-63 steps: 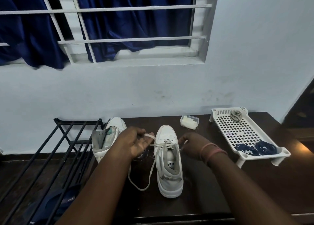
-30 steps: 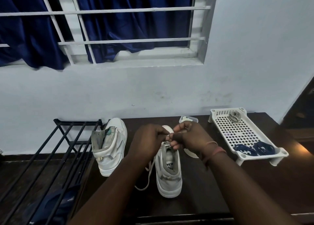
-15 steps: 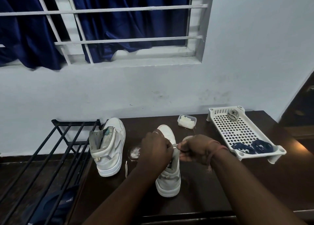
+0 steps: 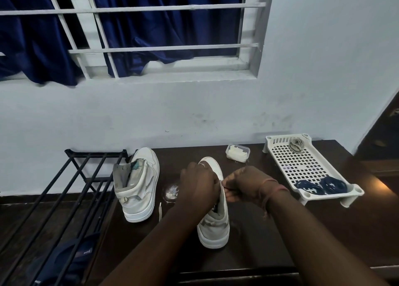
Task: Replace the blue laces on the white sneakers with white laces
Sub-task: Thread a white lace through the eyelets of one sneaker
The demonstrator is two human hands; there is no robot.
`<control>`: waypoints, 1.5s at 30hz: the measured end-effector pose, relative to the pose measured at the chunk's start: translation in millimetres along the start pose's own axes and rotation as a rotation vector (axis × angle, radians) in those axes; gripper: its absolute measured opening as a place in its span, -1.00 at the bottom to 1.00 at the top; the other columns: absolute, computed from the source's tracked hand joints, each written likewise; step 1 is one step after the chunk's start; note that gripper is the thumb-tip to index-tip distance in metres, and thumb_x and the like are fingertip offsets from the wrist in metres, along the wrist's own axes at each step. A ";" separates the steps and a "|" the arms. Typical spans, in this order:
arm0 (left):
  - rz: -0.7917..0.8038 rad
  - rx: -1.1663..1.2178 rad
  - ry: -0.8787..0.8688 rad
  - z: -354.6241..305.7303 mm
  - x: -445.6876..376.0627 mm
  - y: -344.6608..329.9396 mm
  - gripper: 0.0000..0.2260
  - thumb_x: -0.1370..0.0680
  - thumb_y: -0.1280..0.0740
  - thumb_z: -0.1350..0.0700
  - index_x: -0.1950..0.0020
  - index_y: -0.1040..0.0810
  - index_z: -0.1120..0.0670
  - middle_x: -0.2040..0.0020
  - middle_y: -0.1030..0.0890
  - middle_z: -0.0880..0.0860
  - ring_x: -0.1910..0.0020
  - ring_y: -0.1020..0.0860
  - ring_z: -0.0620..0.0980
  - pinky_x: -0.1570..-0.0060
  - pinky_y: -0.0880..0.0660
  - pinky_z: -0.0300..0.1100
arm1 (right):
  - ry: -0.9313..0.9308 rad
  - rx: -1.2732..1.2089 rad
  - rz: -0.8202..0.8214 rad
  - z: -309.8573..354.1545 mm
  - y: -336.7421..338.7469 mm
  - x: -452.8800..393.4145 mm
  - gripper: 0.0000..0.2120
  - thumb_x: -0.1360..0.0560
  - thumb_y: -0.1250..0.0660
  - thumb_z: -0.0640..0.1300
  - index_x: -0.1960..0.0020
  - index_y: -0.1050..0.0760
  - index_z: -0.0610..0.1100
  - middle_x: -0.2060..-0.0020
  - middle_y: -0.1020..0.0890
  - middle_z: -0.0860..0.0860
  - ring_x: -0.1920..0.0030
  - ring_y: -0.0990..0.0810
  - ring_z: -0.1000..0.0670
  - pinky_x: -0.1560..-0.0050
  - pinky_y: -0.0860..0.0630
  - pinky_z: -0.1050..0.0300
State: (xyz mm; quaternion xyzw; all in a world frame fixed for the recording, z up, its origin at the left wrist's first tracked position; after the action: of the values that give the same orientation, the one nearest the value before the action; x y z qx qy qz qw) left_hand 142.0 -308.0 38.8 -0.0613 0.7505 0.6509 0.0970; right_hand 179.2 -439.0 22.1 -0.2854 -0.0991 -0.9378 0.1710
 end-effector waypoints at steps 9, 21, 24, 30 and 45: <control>0.185 0.289 0.281 30.3 4.2 -6.3 -0.50 -0.29 -0.52 -0.18 -0.17 -0.46 -0.15 -0.22 -0.46 -0.03 -0.23 -0.43 0.07 -0.21 -0.41 -0.03 | 0.126 -0.064 -0.360 23.5 32.0 -0.9 -0.81 -0.56 -0.15 -0.40 0.09 -0.54 -0.34 0.44 -0.64 -0.05 0.47 -0.60 0.12 0.33 -0.46 0.25; 0.392 0.876 0.571 58.8 9.4 -10.5 -0.67 -0.42 -0.57 -0.03 0.20 -0.66 0.24 0.33 -0.68 0.20 0.48 -0.52 -0.02 0.41 -0.39 -0.29 | 0.196 0.743 -0.116 6.7 15.6 -6.4 -0.81 -0.48 -0.40 -0.02 0.18 -0.65 -0.13 0.47 -0.58 0.09 0.33 -0.54 0.04 0.17 -0.49 0.20; 0.330 1.011 0.607 61.5 4.1 -5.7 -0.78 -0.35 -0.60 0.08 0.12 -0.69 0.16 0.24 -0.70 0.19 0.44 -0.54 0.00 0.38 -0.42 -0.25 | 0.098 1.202 -0.182 6.7 21.9 -5.7 -0.80 -0.57 -0.24 -0.02 0.00 -0.59 -0.09 0.00 -0.64 -0.05 -0.08 -0.61 -0.10 -0.02 -0.46 0.17; 0.026 1.083 0.517 61.1 -8.8 7.0 -0.75 -0.39 -0.48 0.40 0.04 -0.64 0.11 0.22 -0.65 0.04 0.27 -0.62 -0.04 0.17 -0.59 -0.19 | -0.009 1.344 -0.044 -4.2 20.0 -7.1 -0.50 -0.60 -0.24 -0.14 -0.51 -0.23 -0.13 -0.51 -0.26 -0.14 -0.50 -0.26 -0.13 -0.44 -0.20 0.08; -0.086 0.989 0.388 50.1 -11.7 -15.8 -0.79 -0.40 -0.50 0.28 0.09 -0.67 -0.02 0.13 -0.70 -0.08 0.11 -0.66 -0.09 -0.07 -0.61 -0.06 | 0.115 1.335 -0.123 -0.3 17.4 -11.7 -0.70 -0.58 -0.24 -0.17 -0.29 -0.48 -0.21 -0.34 -0.50 -0.14 -0.26 -0.50 -0.11 -0.22 -0.38 0.18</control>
State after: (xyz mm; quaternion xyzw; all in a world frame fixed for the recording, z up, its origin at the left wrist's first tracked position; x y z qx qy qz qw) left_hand 160.2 -261.2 19.5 -0.1582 0.9687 0.1913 0.0001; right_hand 194.7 -452.1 16.7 -0.0618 -0.6646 -0.6970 0.2621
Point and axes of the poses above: each hand's wrist, its own x-axis away from the middle knuckle, its own y-axis out of the back of the hand, z = x × y, the point moved 4 cm from there along -x, towards the middle knuckle
